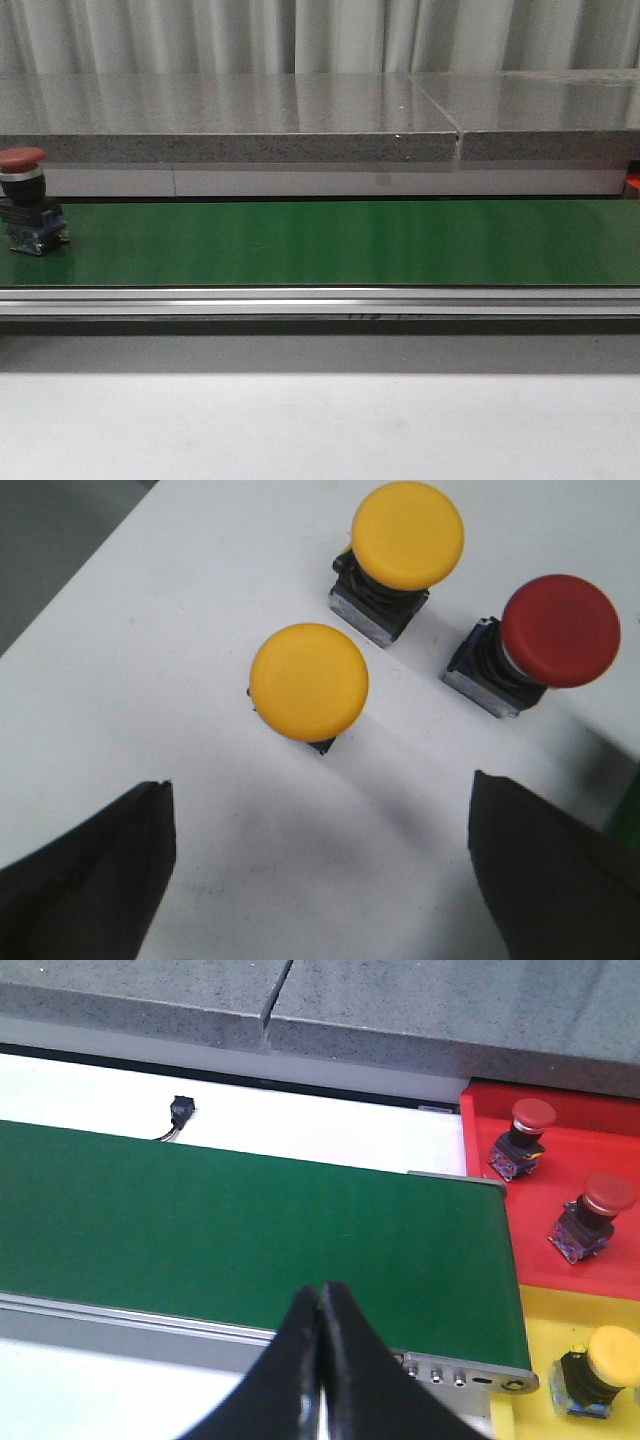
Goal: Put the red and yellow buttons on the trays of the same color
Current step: 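Move the left gripper over a yellow mushroom button and grasp it, then place the yellow button on the green belt and open the left gripper, then move the right gripper to the red button at the belt end and grasp, then lower the red button into the red tray and open the right gripper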
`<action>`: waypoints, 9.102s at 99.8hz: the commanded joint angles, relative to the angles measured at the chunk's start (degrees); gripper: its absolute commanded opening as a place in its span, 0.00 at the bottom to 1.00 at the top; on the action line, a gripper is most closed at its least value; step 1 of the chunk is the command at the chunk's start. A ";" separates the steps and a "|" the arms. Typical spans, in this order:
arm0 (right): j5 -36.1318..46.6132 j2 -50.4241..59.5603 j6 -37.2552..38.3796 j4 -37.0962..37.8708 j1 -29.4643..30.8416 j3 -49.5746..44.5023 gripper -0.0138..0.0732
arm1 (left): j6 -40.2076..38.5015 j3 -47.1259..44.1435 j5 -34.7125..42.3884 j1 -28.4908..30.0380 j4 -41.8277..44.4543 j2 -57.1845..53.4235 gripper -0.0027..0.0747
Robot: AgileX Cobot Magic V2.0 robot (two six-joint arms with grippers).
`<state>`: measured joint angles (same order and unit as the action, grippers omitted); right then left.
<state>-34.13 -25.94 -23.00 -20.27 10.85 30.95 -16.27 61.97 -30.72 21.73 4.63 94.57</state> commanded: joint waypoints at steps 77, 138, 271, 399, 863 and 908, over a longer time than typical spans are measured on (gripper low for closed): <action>3.70 -0.23 -0.45 -0.25 0.07 1.30 0.08 | 0.12 7.05 10.48 2.80 0.22 10.17 0.75; 3.70 -0.23 -0.45 -0.25 0.07 1.30 0.08 | 0.12 7.14 6.68 2.31 -3.20 2.17 0.01; 3.70 -0.23 -0.45 -0.25 0.07 1.24 0.08 | 5.20 -0.90 1.48 -17.71 -2.19 -7.97 0.02; 3.70 -0.23 -0.45 -0.25 0.07 1.24 0.08 | 9.38 -0.04 2.86 -29.17 -1.49 -28.42 0.75; -2.40 -78.49 -0.40 -4.49 19.08 66.03 0.39 | 9.38 -30.89 1.50 -34.37 -1.71 -73.79 0.01; 1.88 -91.32 -0.40 -4.49 20.11 72.19 0.39 | 9.38 -30.89 1.50 -34.37 -1.71 -73.79 0.01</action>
<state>-36.46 -119.24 -23.25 -23.50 30.72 101.07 -6.75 29.65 -33.12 -12.19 3.09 20.30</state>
